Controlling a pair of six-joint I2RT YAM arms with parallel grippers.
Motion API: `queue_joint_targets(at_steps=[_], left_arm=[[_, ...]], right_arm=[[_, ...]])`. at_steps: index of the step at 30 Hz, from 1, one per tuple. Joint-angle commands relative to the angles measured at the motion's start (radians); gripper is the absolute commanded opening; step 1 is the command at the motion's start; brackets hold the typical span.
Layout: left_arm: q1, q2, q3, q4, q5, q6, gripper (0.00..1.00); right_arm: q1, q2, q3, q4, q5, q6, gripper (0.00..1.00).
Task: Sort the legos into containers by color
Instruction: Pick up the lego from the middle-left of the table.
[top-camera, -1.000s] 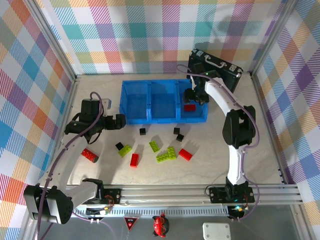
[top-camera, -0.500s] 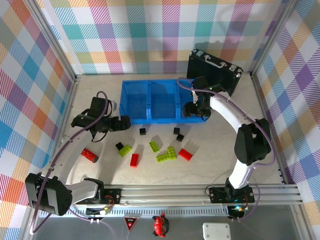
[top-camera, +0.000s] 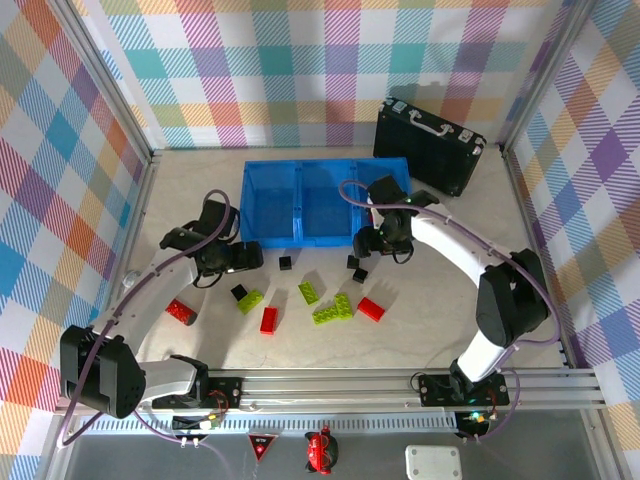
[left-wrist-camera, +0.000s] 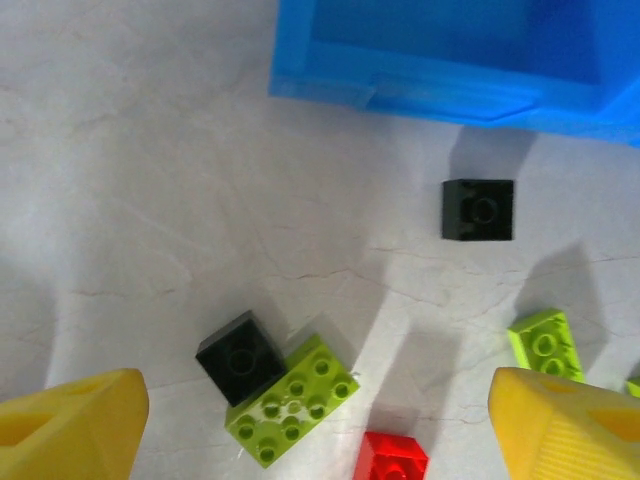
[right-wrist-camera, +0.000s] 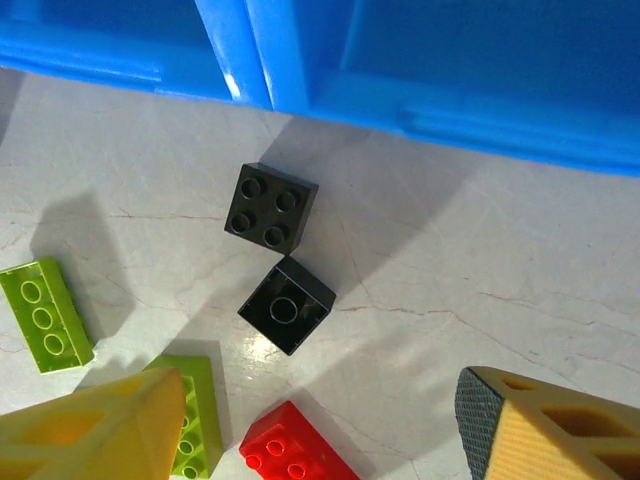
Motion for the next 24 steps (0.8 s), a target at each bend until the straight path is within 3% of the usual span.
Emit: queue_joint_targets(at_steps=[1, 6, 24], left_arm=[[-0.008, 0.015, -0.040, -0.039, -0.044, -0.084, 0.85], [-0.008, 0.054, -0.093, 0.015, -0.026, -0.170, 0.67], [0.013, 0.193, -0.187, 0.135, -0.054, -0.262, 0.56]], right_arm=[[0.011, -0.037, -0.028, 0.021, -0.022, 0.026, 0.73], [0.018, -0.043, -0.051, 0.017, -0.009, 0.027, 0.72], [0.025, -0.075, -0.081, 0.005, 0.012, 0.018, 0.72]])
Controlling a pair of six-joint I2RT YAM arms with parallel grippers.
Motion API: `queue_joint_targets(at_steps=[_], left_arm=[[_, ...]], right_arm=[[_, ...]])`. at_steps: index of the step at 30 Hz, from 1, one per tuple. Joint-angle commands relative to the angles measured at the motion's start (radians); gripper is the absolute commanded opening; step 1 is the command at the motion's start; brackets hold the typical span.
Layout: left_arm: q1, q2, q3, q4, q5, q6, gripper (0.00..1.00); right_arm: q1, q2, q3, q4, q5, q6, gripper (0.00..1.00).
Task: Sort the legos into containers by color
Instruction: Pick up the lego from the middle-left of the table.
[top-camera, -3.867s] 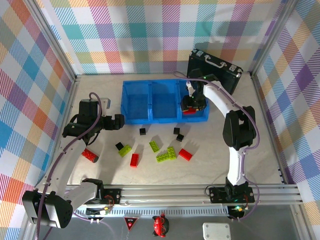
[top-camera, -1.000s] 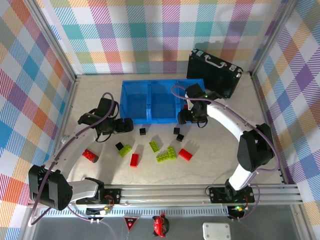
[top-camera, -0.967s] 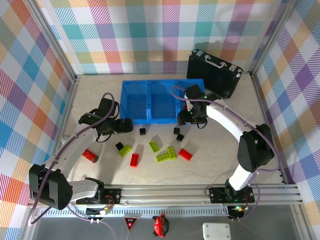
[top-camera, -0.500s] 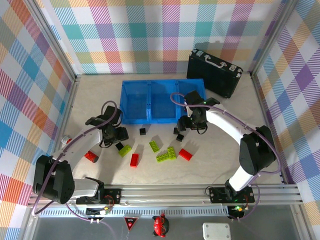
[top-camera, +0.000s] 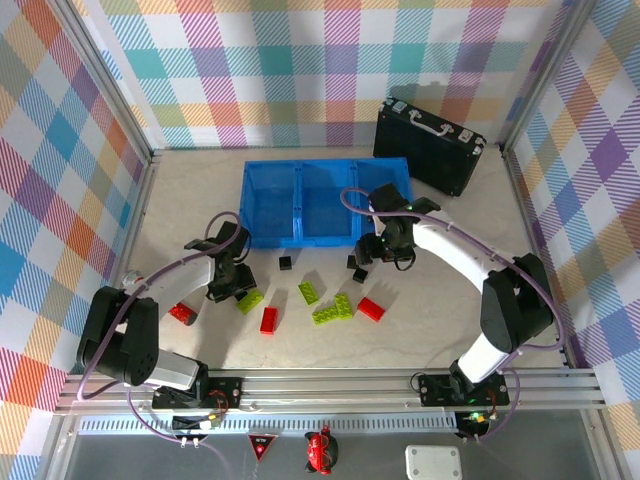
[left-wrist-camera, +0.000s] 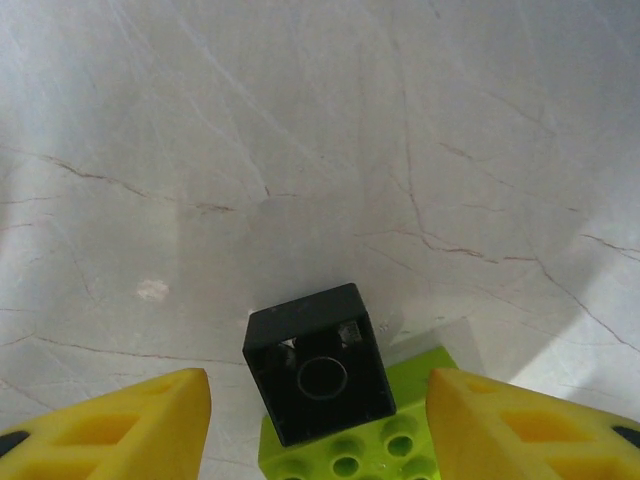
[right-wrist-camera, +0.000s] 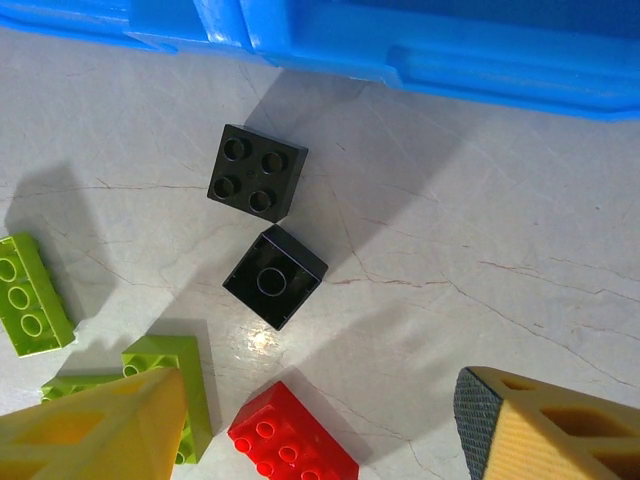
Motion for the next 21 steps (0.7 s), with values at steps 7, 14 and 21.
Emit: queue_joint_targets(at_steps=[7, 14, 21], left_arm=[[0.010, 0.040, -0.011, 0.034, -0.009, -0.014, 0.50], [0.010, 0.041, -0.012, 0.037, -0.006, -0.007, 0.40], [0.009, 0.037, -0.006, 0.030, -0.010, 0.000, 0.36]], right_arm=[[0.006, -0.051, -0.025, -0.016, 0.011, 0.009, 0.72], [0.006, -0.058, -0.027, -0.018, 0.013, 0.013, 0.72], [0.007, -0.055, -0.022, -0.024, 0.016, 0.011, 0.72]])
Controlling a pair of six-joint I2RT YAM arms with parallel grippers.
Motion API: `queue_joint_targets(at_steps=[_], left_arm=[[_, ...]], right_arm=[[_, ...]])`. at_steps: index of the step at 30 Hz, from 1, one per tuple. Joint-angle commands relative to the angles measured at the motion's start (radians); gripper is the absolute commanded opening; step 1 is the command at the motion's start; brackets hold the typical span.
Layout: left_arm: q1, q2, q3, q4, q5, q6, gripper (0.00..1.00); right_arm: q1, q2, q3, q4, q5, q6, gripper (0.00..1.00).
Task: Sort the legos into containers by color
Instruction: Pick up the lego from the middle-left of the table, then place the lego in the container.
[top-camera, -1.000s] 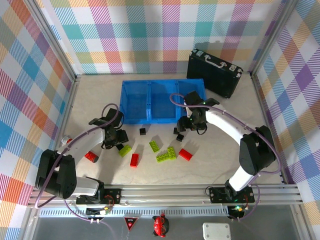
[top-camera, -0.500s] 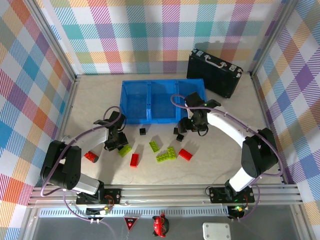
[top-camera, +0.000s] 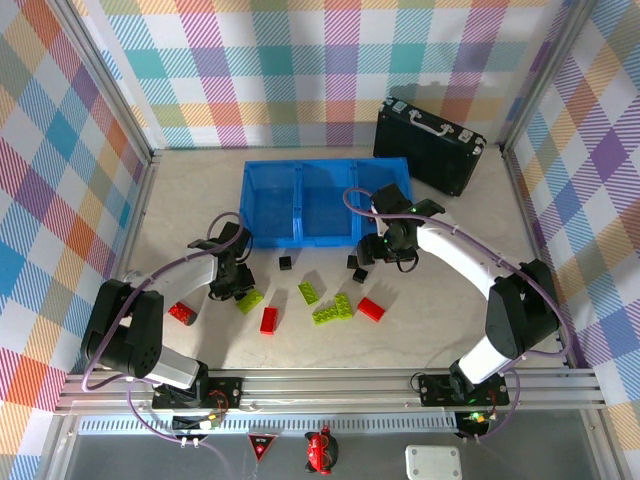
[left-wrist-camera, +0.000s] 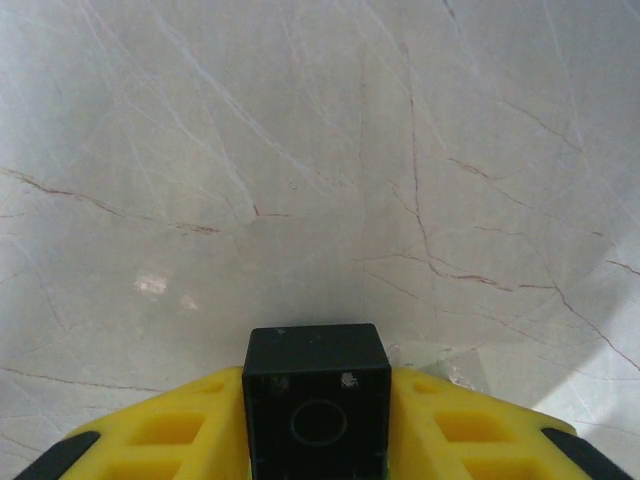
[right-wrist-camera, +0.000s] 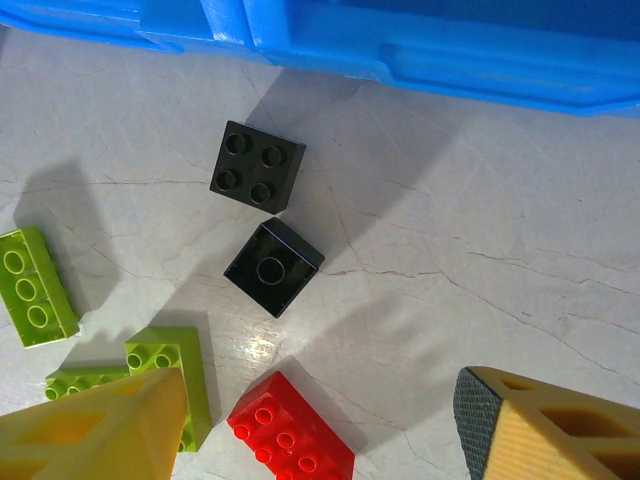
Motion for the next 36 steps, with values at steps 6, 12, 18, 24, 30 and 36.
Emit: queue_joint_targets(at_steps=[6, 12, 18, 24, 30, 36], left_arm=[[0.009, -0.014, 0.045, -0.044, -0.012, 0.029, 0.35], [0.007, -0.013, 0.152, -0.103, -0.013, 0.071, 0.34], [0.000, 0.040, 0.299, -0.150, -0.011, 0.115, 0.33], [-0.016, 0.137, 0.473, -0.184, -0.003, 0.159, 0.33], [-0.018, 0.245, 0.631, -0.192, 0.006, 0.200, 0.32], [-0.020, 0.391, 0.787, -0.209, 0.010, 0.237, 0.31]], right_arm=[[0.007, -0.022, -0.006, -0.026, 0.013, 0.011, 0.72], [0.007, -0.035, -0.013, -0.033, 0.023, 0.014, 0.72], [0.008, -0.069, -0.037, -0.046, 0.043, 0.026, 0.72], [0.007, -0.109, -0.077, -0.053, 0.051, 0.044, 0.72], [0.007, -0.148, -0.109, -0.061, 0.054, 0.059, 0.72], [0.007, -0.181, -0.138, -0.073, 0.061, 0.072, 0.72]])
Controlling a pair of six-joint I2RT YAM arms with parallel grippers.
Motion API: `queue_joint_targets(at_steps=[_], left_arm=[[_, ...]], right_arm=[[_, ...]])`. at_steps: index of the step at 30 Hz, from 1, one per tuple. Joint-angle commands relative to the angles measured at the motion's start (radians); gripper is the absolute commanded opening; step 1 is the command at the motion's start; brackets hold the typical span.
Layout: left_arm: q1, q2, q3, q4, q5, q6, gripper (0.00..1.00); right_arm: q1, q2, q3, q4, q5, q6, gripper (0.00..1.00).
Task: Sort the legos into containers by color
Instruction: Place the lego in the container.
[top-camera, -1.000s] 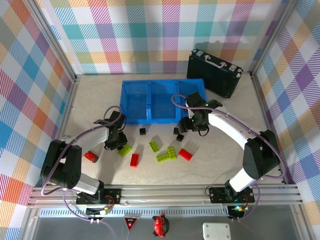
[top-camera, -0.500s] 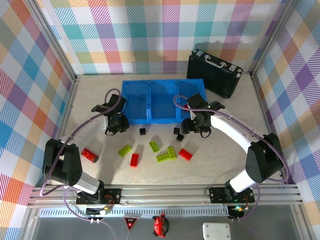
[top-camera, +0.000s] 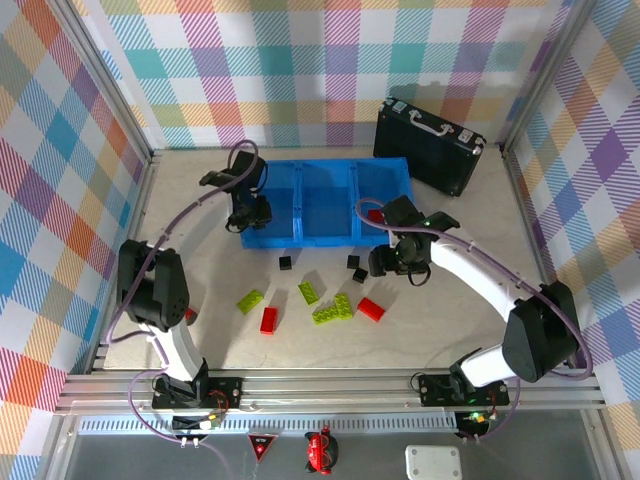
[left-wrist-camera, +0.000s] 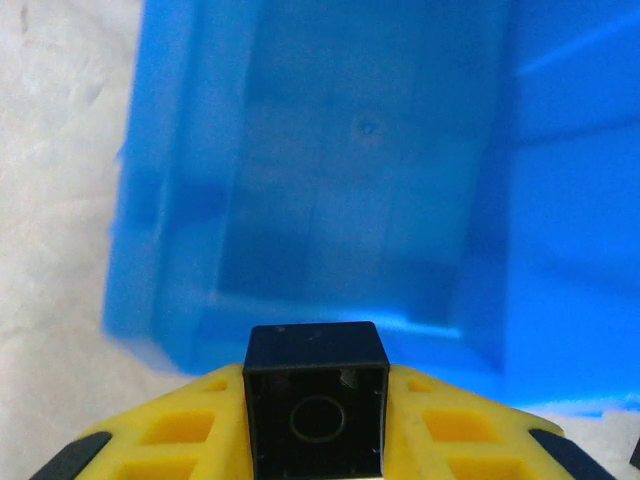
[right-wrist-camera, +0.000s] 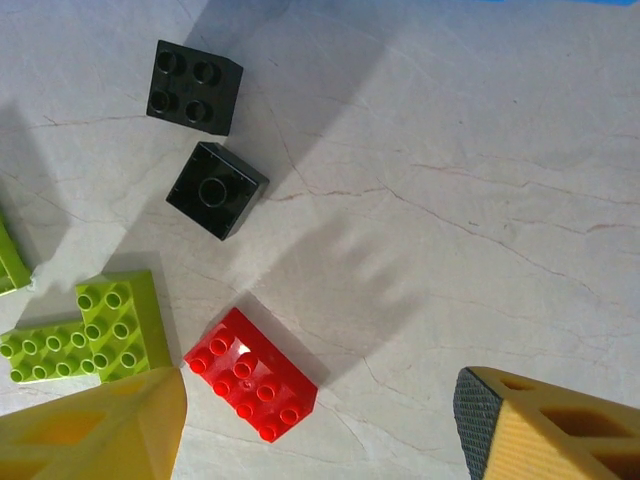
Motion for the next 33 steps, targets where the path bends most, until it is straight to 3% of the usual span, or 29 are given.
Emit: queue_joint_targets(at_steps=[1, 16, 26, 33], left_arm=[[-0.011, 0.074, 0.088, -0.043, 0.006, 0.045, 0.31], [-0.010, 0.418, 0.486, -0.139, -0.012, 0.207, 0.30], [0.013, 0.509, 0.535, -0.138, 0.054, 0.274, 0.32], [0.020, 0.547, 0.557, -0.146, 0.031, 0.280, 0.32]], right_arm=[[0.007, -0.037, -0.019, -0.030, 0.017, 0.027, 0.72], [0.006, -0.087, -0.050, -0.056, 0.034, 0.047, 0.72], [0.006, -0.098, -0.058, -0.067, 0.041, 0.048, 0.73], [0.006, -0.093, -0.055, -0.071, 0.035, 0.047, 0.73]])
